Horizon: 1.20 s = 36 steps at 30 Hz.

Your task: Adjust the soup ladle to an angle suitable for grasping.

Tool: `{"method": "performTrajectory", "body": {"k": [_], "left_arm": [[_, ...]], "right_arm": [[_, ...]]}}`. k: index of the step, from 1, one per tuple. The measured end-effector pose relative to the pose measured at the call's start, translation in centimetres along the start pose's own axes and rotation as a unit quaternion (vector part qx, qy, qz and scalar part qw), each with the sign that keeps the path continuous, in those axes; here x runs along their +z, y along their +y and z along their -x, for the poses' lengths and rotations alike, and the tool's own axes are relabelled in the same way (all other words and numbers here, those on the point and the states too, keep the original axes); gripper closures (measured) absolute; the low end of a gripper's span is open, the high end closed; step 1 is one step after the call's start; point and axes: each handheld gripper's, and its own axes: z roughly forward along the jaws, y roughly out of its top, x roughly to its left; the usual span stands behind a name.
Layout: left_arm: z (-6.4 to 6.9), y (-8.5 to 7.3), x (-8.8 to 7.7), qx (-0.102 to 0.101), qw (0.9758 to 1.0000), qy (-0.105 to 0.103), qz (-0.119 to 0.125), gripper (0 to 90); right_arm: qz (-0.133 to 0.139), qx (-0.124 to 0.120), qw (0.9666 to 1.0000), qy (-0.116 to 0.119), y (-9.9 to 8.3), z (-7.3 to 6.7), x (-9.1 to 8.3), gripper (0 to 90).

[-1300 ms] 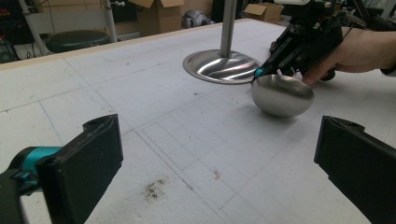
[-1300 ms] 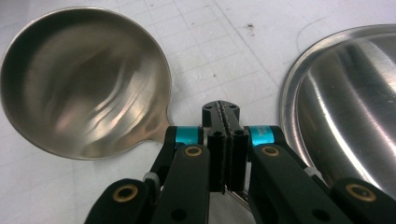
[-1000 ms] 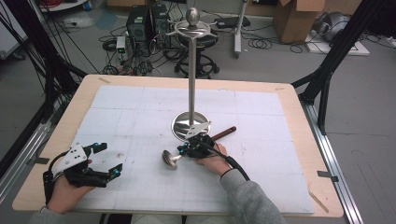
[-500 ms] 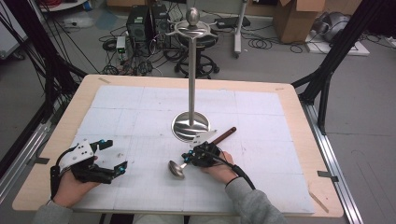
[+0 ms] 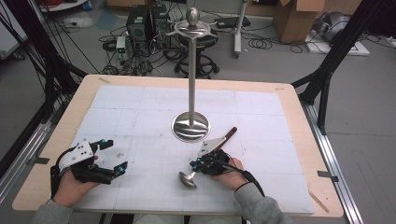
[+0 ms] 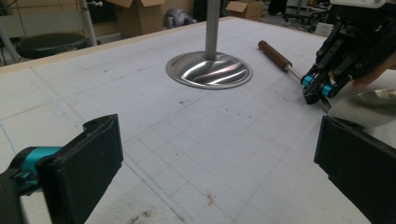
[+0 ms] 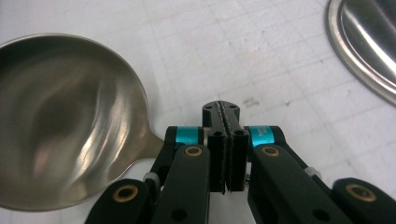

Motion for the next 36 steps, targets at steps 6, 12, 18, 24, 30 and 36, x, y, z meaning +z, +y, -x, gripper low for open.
{"method": "performTrajectory", "body": {"k": [6,12,18,24,30,36], "left_arm": [[0.0,0.0,0.0,-0.002,1.0,0.002,-0.002,1.7],[0.0,0.0,0.0,0.0,1.0,0.001,-0.003,1.7],[0.0,0.0,0.0,-0.002,1.0,0.004,-0.004,1.7],[0.0,0.0,0.0,0.001,1.0,0.005,-0.006,1.7],[0.0,0.1,0.0,0.001,1.0,0.005,-0.004,1.7],[0.0,0.1,0.0,0.002,1.0,0.005,-0.006,1.7]], "right_arm": [[-0.007,-0.018,0.9998,-0.004,-1.1,-0.6,-1.2,89.9],[-0.008,-0.029,0.9995,-0.004,-2.4,-0.9,-2.6,89.9],[-0.007,-0.016,0.9998,0.004,-4.0,-0.9,-4.1,89.9],[-0.011,0.02,0.9996,0.013,-5.2,-0.7,-5.5,89.9],[-0.018,0.021,0.9995,0.011,-6.1,-0.6,-6.6,89.9],[-0.021,0.027,0.9994,0.006,-7.3,-0.5,-7.9,89.9]]}}
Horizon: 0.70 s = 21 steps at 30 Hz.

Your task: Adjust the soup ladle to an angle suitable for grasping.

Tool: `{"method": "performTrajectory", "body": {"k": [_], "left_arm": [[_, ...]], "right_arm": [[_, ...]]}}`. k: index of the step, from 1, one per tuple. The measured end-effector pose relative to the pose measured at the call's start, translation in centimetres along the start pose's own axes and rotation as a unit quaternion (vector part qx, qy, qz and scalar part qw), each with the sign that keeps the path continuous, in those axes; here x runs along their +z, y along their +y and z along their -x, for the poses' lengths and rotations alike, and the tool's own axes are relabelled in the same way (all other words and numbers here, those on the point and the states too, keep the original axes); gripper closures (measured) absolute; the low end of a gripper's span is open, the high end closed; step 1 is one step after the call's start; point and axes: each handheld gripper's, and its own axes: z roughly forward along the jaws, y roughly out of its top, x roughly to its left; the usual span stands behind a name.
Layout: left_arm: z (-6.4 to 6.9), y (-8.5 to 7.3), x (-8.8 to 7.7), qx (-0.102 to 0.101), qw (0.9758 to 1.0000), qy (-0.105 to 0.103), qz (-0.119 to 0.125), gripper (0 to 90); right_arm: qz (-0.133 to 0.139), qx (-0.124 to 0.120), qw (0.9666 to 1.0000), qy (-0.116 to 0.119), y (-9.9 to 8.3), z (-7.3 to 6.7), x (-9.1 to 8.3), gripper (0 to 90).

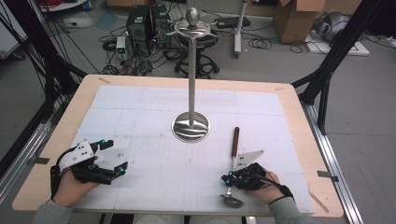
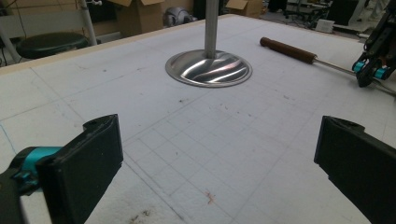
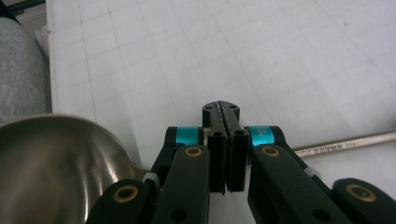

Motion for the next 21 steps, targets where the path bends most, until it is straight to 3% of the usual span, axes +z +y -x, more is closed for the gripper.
{"method": "performTrajectory", "body": {"k": [21], "left_arm": [[0.0,0.0,0.1,0.0,1.0,-0.001,-0.004,1.7]], "right_arm": [[-0.007,0.025,0.9996,-0.008,-3.4,1.0,-3.5,89.9]]}}
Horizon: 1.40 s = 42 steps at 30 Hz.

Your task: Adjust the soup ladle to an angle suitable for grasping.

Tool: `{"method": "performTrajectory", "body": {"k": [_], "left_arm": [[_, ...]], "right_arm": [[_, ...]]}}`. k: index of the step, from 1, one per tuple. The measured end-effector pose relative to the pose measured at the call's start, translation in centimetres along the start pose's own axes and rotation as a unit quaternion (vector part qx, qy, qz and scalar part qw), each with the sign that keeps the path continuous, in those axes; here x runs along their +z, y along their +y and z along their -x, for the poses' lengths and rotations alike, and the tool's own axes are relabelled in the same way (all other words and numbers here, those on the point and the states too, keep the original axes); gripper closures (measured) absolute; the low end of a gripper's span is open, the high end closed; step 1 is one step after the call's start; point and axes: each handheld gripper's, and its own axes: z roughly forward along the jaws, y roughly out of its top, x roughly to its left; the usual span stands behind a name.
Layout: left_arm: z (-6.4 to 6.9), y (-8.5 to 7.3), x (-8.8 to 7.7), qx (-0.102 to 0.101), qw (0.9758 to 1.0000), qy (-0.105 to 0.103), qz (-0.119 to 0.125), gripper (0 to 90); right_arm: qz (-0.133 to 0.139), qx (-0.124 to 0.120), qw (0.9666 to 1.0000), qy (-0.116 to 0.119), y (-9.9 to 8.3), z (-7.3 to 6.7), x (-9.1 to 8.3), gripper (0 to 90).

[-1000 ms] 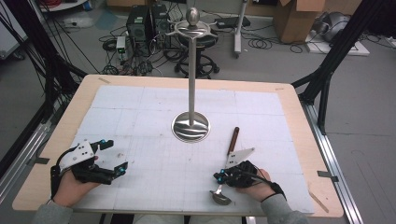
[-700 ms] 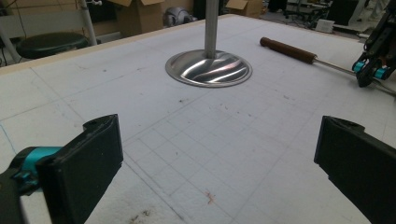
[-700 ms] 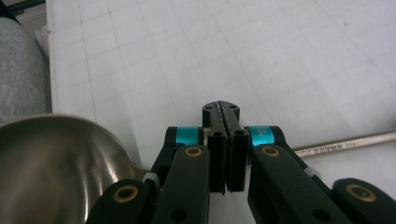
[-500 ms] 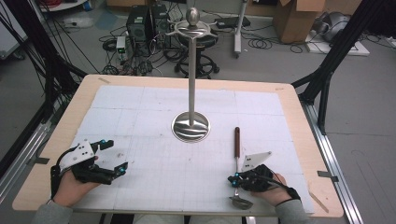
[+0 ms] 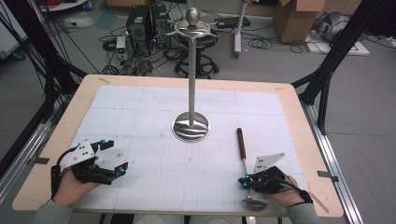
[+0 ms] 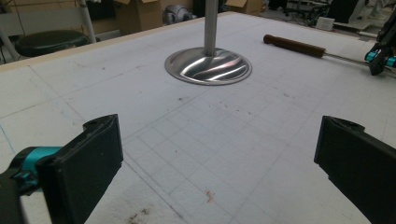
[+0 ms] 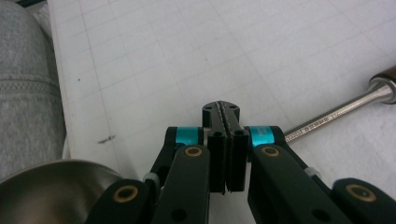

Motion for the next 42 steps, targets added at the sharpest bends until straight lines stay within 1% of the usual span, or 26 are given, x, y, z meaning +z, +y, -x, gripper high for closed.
{"method": "performTrajectory", "body": {"k": [4,7,11,16,21,24,25,26,32,33,34,36,37,38,39,41,42], "left_arm": [[0.0,0.0,0.0,0.0,1.0,0.0,0.0,1.7],[0.0,0.0,0.0,0.0,1.0,0.0,0.0,1.7],[0.0,0.0,0.0,0.0,1.0,0.0,-0.001,1.7],[0.0,0.0,0.1,-0.002,1.0,-0.001,-0.005,1.7],[0.0,0.0,0.1,-0.002,1.0,-0.001,-0.005,1.7],[0.0,0.0,0.1,-0.001,1.0,0.0,-0.006,1.7],[0.0,0.0,0.1,-0.002,1.0,-0.001,-0.006,1.7],[0.0,0.0,0.1,-0.001,1.0,-0.002,-0.006,1.7],[0.0,-0.1,0.2,-0.001,1.0,-0.001,-0.007,1.7],[0.0,-0.1,0.2,0.0,1.0,-0.003,-0.008,1.7],[0.0,-0.1,0.2,0.0,1.0,-0.003,-0.008,1.7],[0.0,-0.1,0.2,-0.001,0.9999,-0.001,-0.01,1.7],[0.0,-0.1,0.2,-0.002,0.9999,0.0,-0.01,1.7],[0.0,-0.1,0.2,-0.001,0.9999,0.0,-0.011,1.7],[0.0,-0.1,0.3,-0.001,0.9999,0.0,-0.011,1.7],[0.0,-0.1,0.3,-0.001,0.9999,0.001,-0.012,1.7],[0.0,-0.1,0.3,0.001,0.9999,0.0,-0.012,1.7]], "right_arm": [[0.003,0.007,1.0,0.0,-0.7,0.4,-0.6,89.9],[0.01,0.019,0.9998,0.002,-1.4,0.9,-1.1,89.9],[0.011,0.024,0.9997,-0.005,-2.0,1.2,-1.7,89.9],[0.018,0.035,0.9992,-0.006,-2.7,1.7,-2.2,89.9],[0.014,0.028,0.9995,-0.006,-2.8,1.8,-2.4,89.9],[0.012,0.03,0.9994,-0.01,-3.0,2.0,-2.7,89.9],[0.012,0.025,0.9995,-0.014,-3.0,2.1,-2.8,89.9],[0.009,0.026,0.9995,-0.017,-3.1,2.2,-2.9,89.9],[0.011,0.043,0.999,-0.009,-3.3,2.5,-3.1,89.9],[0.013,0.045,0.9989,-0.004,-3.3,2.6,-3.1,89.9],[0.023,0.047,0.9986,-0.002,-3.3,2.6,-3.2,89.9],[0.053,0.046,0.9975,-0.009,-3.0,2.7,-3.7,89.9],[0.068,0.049,0.9963,-0.017,-2.7,2.7,-3.9,89.9],[0.078,0.048,0.9953,-0.03,-2.5,2.9,-4.1,89.9],[0.082,0.05,0.9944,-0.042,-2.3,3.0,-4.2,89.9],[0.081,0.06,0.9929,-0.063,-2.1,3.3,-4.0,89.9],[0.075,0.066,0.9925,-0.07,-2.1,3.6,-3.8,89.9]]}}
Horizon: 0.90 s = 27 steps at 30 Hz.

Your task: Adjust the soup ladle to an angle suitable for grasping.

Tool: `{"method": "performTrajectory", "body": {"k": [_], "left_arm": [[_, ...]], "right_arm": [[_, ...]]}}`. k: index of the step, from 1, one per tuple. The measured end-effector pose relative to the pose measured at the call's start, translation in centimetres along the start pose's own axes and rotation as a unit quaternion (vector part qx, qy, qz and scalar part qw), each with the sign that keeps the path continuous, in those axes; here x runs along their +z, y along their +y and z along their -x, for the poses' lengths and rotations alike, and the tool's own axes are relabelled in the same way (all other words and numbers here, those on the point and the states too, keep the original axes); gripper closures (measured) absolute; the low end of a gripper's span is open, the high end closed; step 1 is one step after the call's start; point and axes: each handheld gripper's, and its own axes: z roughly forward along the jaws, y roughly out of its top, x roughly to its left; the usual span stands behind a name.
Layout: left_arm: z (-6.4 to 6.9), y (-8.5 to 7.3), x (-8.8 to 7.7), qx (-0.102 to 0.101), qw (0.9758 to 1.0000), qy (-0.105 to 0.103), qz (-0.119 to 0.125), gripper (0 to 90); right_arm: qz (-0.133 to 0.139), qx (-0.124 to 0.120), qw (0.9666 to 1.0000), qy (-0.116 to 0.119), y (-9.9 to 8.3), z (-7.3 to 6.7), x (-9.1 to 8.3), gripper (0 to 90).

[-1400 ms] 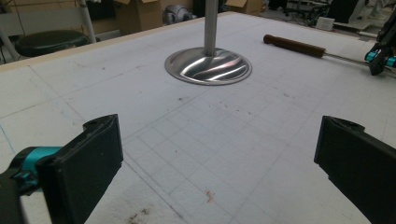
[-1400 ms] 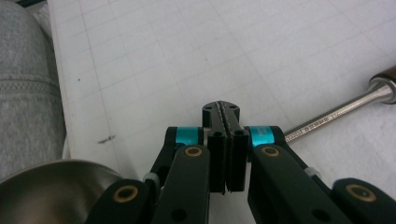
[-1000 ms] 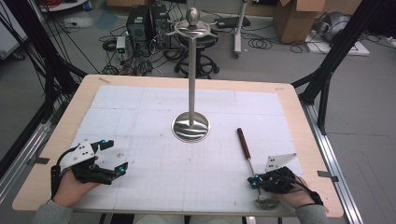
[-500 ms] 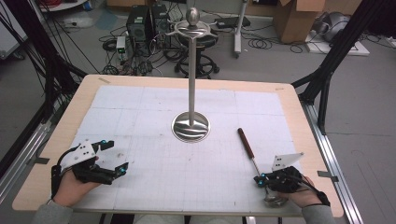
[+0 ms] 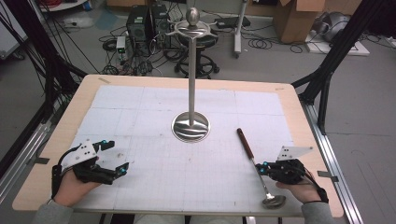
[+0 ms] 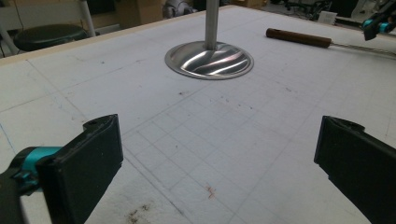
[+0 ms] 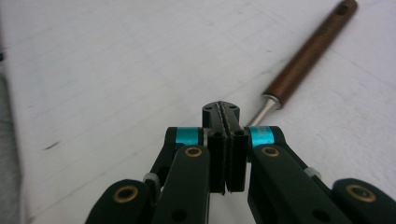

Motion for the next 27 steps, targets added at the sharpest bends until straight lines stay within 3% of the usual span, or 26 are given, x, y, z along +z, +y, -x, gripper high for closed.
{"method": "performTrajectory", "body": {"k": [4,8,11,27], "left_arm": [[0.0,0.0,0.1,-0.002,1.0,0.0,-0.001,1.7],[0.0,0.0,0.1,-0.002,1.0,0.001,-0.003,1.7],[0.0,0.0,0.1,0.0,1.0,0.0,-0.004,1.7],[0.0,-0.1,0.2,-0.001,1.0,-0.001,-0.006,1.7]], "right_arm": [[-0.014,0.024,0.9993,-0.026,-0.4,1.0,0.8,89.9],[-0.018,0.039,0.9985,-0.033,-0.5,1.6,1.4,89.9],[-0.027,0.034,0.9984,-0.035,-0.2,1.6,1.9,89.9],[-0.047,0.009,0.9988,-0.004,1.4,0.7,3.3,89.9]]}}
